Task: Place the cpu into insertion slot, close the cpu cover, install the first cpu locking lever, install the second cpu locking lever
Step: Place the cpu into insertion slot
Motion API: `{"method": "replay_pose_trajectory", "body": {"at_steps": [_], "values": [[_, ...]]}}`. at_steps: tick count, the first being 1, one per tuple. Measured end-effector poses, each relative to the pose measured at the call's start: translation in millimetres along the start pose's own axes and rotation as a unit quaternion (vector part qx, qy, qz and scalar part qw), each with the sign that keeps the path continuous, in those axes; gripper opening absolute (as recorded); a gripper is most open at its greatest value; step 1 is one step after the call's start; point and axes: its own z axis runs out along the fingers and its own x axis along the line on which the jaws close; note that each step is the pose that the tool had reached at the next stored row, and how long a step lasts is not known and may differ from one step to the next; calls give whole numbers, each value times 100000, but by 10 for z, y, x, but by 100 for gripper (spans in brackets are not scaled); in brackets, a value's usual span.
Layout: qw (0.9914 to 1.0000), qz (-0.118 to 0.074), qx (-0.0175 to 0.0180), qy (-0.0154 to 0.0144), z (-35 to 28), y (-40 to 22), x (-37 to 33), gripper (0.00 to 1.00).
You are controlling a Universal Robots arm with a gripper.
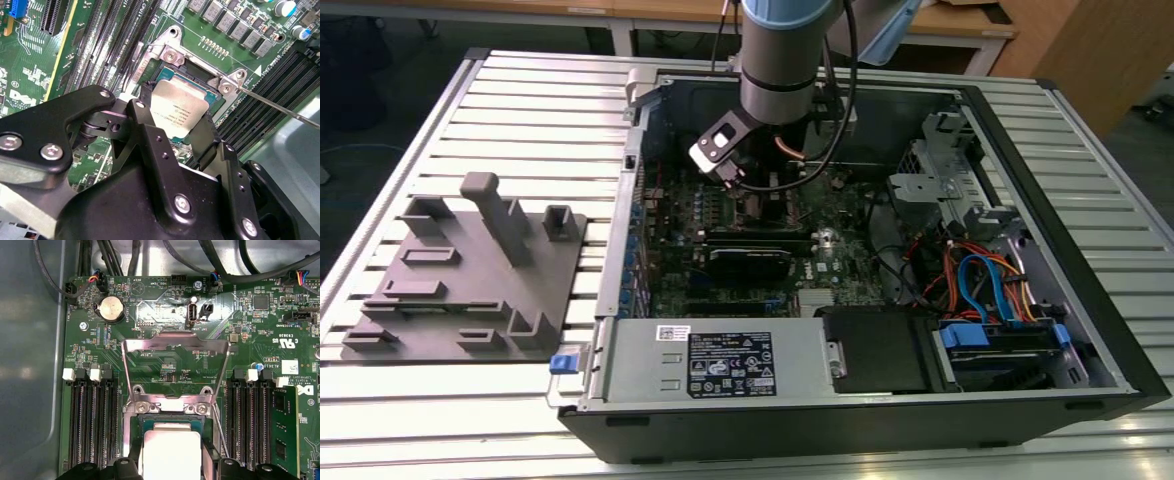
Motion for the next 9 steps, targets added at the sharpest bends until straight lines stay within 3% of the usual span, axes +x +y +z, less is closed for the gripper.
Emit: {"method": "replay_pose_trajectory", "body": {"at_steps": [9], "values": [[99999, 327, -15, -18, 1, 14, 0, 54]]}}
